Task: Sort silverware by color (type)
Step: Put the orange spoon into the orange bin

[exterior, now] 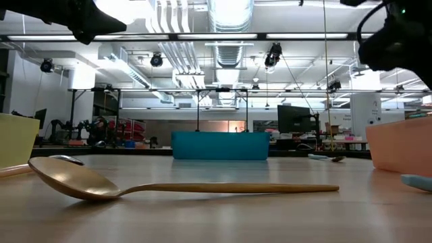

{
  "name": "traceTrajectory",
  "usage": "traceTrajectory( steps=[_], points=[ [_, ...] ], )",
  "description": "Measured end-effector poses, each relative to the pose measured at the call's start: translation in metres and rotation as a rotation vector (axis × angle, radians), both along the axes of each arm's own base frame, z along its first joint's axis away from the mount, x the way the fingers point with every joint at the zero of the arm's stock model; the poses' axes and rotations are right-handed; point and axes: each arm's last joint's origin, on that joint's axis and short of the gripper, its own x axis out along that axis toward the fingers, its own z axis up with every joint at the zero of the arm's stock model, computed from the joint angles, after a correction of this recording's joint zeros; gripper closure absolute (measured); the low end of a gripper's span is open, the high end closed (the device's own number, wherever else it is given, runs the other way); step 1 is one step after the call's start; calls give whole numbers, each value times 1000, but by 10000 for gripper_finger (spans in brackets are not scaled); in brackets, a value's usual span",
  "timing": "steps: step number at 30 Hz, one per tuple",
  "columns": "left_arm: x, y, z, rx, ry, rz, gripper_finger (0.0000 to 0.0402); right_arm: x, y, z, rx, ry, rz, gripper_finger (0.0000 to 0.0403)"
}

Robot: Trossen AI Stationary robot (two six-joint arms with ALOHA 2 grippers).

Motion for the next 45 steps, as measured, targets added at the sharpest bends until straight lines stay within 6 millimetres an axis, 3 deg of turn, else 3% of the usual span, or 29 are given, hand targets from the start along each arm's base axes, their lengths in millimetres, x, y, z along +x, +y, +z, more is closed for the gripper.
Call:
traceTrajectory(
  steps=[14, 36, 45],
  points=[
    [0, 0, 0, 0, 2, 0, 402, -12, -4, -33, -20, 42, 38, 375],
    [0, 0, 0, 0, 2, 0, 402, -6, -5, -38, -110, -59, 41, 373],
    [0, 0, 0, 0, 2, 0, 402, -5, -4, -38, -59, -51, 46, 311]
  ],
)
